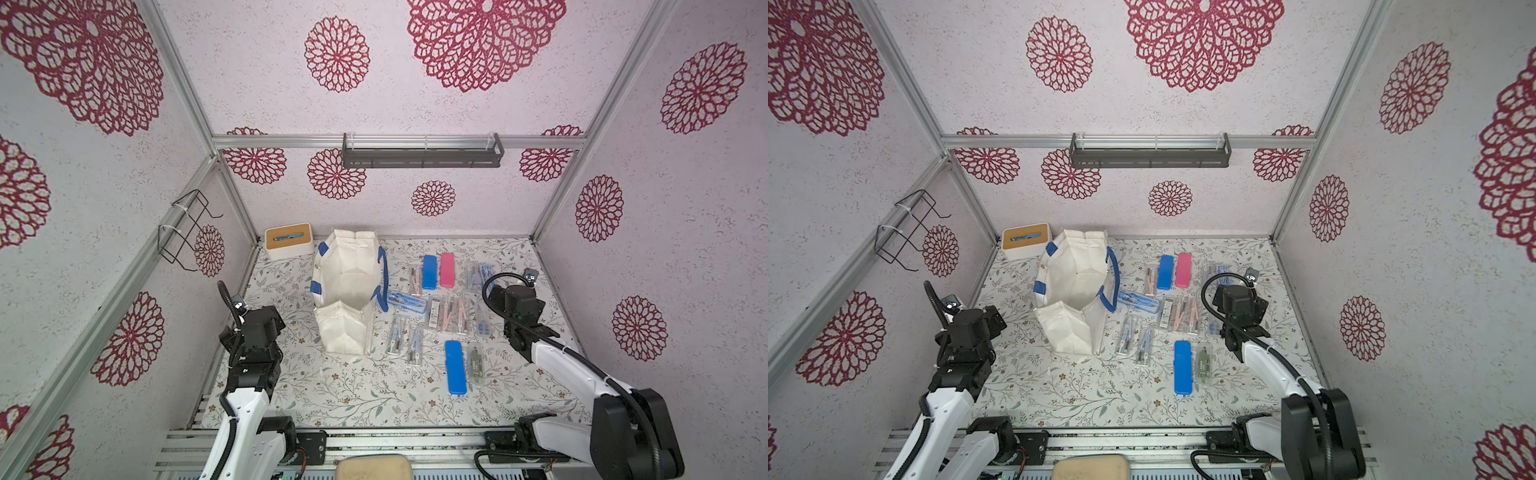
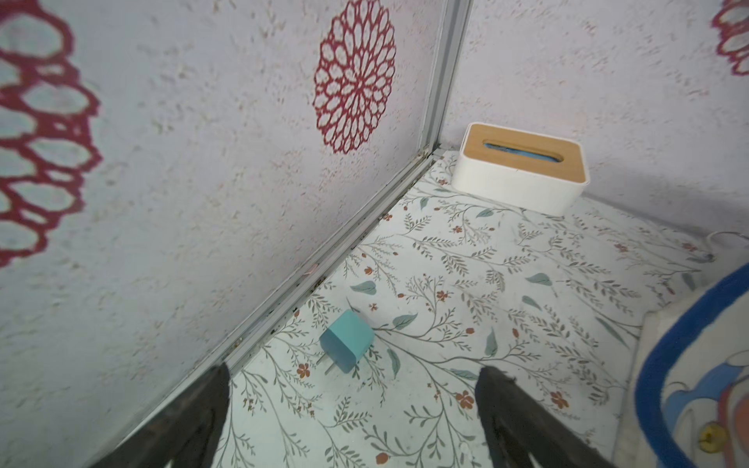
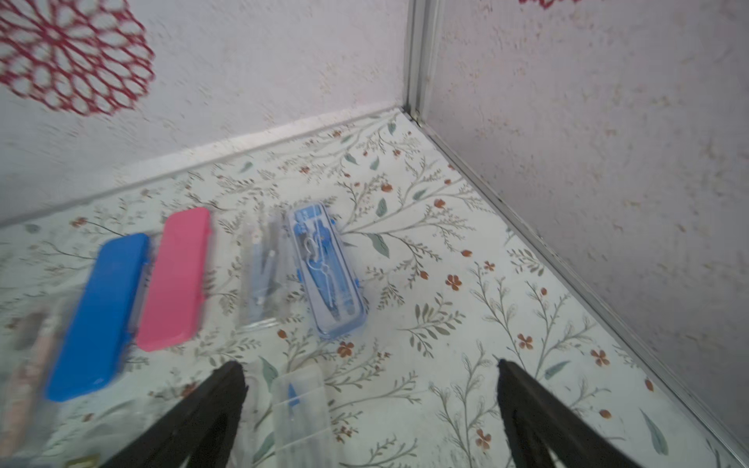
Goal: Take out the compass set from the canvas bag
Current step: Reset both arms
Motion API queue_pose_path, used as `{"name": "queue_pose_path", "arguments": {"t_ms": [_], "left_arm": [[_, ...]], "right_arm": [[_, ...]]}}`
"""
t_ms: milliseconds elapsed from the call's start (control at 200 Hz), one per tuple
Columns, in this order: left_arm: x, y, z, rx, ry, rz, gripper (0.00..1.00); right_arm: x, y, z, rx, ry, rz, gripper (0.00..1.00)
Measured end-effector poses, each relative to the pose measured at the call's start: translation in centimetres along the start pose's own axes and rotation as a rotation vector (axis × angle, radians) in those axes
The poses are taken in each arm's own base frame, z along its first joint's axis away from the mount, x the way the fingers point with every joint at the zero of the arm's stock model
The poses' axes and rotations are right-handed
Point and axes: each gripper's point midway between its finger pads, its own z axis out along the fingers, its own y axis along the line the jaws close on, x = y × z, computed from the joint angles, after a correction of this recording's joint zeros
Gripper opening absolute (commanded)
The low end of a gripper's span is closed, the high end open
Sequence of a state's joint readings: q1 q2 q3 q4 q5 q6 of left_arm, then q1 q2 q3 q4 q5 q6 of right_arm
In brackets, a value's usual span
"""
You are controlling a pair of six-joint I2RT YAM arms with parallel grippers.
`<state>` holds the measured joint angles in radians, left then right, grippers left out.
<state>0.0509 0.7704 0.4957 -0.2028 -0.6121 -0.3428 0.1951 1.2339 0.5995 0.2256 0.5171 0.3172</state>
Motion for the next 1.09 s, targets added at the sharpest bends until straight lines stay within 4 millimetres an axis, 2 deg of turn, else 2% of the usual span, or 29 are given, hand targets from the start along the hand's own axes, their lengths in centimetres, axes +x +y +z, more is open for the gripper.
{"name": "queue_pose_path", "arguments": {"t_ms": [95,165,235,405,510,540,570,645,741,846,931,1091], "left_arm": [[2.2,0.0,1.5,-0.009,0.027,0.008,0.98],[3.4,-0.5,2.7,-0.001,0.038,0.015,0.97],[4.3,-1.4,3.9,0.019,0.047,0.031,0.97],[5.6,-4.2,7.3,0.090,0.038,0.052,0.98],[6.0,-6.2,8.7,0.159,0.024,0.064,0.97],[5.9,-6.7,9.1,0.174,0.013,0.067,0.97],[5.9,-7.4,9.6,0.195,-0.001,0.066,0.97],[6.0,-8.0,10.3,0.211,-0.028,0.065,0.97],[6.5,-8.4,10.6,0.224,-0.022,0.073,0.97],[5.4,-8.7,10.6,0.233,-0.061,0.062,0.97],[4.8,-8.9,10.6,0.240,-0.074,0.055,0.97],[4.5,-9.1,10.6,0.244,-0.083,0.052,0.97]], "right_arm": [[3.2,-1.2,1.5,0.053,0.051,-0.057,0.98],[4.2,-1.7,2.3,0.072,0.054,-0.092,0.98],[3.9,-1.8,2.9,0.071,0.022,-0.122,0.98],[1.7,-1.8,3.9,0.045,-0.072,-0.151,0.98],[1.5,-2.7,2.9,0.006,-0.137,-0.122,0.98],[1.9,-3.2,2.4,0.000,-0.155,-0.110,0.98],[3.2,-4.1,1.6,-0.002,-0.161,-0.102,0.98],[5.3,-5.4,0.9,0.003,-0.140,-0.092,0.98],[6.0,-6.2,1.0,0.006,-0.138,-0.068,0.98],[5.3,-5.2,2.1,-0.033,-0.172,-0.057,0.98],[6.1,-3.8,3.5,-0.069,-0.143,-0.095,0.98],[5.8,-2.4,3.5,-0.114,-0.159,-0.119,0.99]]}}
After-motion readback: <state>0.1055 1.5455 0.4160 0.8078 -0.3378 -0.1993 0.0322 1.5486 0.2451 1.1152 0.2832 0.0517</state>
